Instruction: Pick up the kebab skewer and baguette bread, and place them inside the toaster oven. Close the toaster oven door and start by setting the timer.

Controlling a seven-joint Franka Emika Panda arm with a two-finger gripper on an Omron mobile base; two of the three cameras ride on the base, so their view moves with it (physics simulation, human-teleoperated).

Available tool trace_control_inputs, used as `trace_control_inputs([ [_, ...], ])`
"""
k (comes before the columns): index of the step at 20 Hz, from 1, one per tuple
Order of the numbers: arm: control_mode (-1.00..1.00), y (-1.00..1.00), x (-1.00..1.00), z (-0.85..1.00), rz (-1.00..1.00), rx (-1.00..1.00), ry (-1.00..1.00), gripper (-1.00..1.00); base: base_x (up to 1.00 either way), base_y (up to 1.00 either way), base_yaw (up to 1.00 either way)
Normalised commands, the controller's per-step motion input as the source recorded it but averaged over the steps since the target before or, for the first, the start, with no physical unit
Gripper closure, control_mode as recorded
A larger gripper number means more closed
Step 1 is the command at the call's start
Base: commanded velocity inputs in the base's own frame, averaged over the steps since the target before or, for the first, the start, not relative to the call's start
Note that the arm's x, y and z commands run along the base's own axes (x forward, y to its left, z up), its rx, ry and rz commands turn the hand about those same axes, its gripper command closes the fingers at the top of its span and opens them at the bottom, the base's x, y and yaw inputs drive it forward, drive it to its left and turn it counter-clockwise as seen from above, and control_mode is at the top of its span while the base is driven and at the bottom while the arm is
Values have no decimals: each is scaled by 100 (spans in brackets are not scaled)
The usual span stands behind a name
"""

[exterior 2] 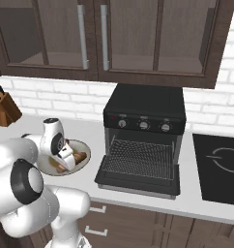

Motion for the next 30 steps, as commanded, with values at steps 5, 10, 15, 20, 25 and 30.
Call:
trace_control_inputs([
  [5,-100,6,0,-15,-9,-1,4,-100,0,0,0],
  [10,-100,8,2,-21,-8,-2,4,-100,0,0,0],
  [15,-100,2,0,-7,-7,-1,2,100,0,0,0],
  [20,-100,0,-1,-1,-4,0,2,100,0,0,0],
  [25,-100,-47,-39,58,0,1,0,100,0,0,0],
  [30,-100,-92,-91,100,3,1,-1,100,0,0,0],
])
